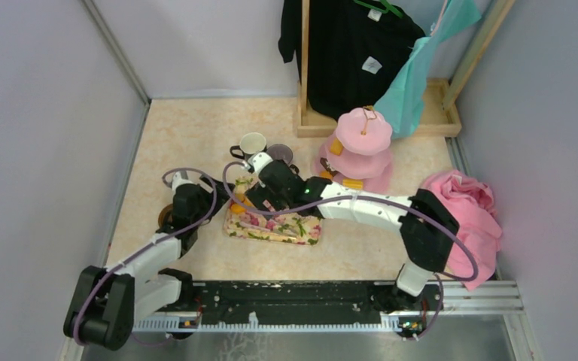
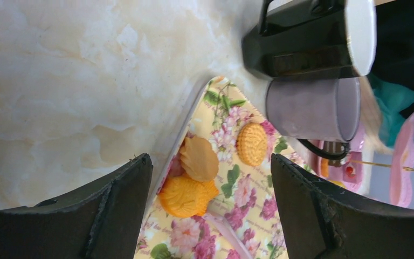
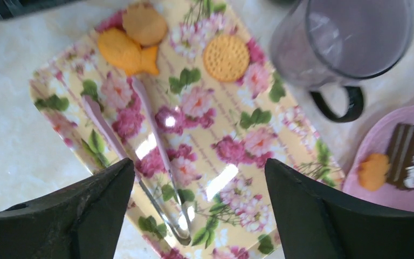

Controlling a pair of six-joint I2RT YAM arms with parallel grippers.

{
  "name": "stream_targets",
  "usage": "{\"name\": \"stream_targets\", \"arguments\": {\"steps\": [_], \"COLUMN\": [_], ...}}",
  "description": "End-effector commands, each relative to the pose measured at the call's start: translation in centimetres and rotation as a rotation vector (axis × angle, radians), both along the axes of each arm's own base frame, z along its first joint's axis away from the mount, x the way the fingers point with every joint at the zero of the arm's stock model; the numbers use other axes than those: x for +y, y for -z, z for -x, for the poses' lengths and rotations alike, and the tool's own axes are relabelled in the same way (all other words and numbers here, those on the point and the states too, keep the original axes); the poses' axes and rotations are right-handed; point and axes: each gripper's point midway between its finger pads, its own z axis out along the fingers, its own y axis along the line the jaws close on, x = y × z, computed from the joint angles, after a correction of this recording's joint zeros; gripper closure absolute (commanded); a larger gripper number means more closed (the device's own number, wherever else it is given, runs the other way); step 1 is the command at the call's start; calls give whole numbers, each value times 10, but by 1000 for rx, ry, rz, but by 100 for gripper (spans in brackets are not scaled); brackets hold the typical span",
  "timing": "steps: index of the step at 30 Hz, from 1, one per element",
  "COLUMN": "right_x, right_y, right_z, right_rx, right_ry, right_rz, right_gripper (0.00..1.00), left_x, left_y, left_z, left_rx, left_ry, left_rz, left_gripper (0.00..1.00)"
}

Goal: Serve the afternoon tea
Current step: Pick up the clamp from the center of the board.

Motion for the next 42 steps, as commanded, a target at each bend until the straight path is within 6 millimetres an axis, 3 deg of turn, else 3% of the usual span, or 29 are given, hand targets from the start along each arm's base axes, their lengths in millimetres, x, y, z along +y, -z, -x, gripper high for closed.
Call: {"name": "stream_targets", "arguments": {"steps": [1,3,7,12,15,19,25,32,42], "right_x": [8,11,9,26,31,19,11,9,4], "right_y": [-75,-99,-122,-119,-99,-52,2,33,72], "right_z": [-21,-21,-22,-21,-26,-31,-5,28,47], "right_rx": [-224,-261,-311,-236,-164,-136,-78,-13,56], "right_ry": [49,81,153,23,-20,16,-35,-120,-196], "right_rz": [-227,-367,-603,-675,-642,-480,-320,-228,-151], "right_gripper": [3,1,2,1,6,14,19,17,17], "left_x": [4,7,13,20,25,29,27,18,19], "left_y": [-28,-36,-49,-52,-53,-56,-51,-39,-39], "left_z": [-8,-11,-12,-5,-2,1,1,-1,0], "left_rx": [-106,-125,-163,-192,-213,-241,-254,-232,-242], "left_ry": [-36,-62,-109,-150,-173,-189,-181,-143,-145], "left_rz": [39,48,71,94,101,103,119,134,121], "left_gripper": [13,12,12,13,13,14,15,16,16]}}
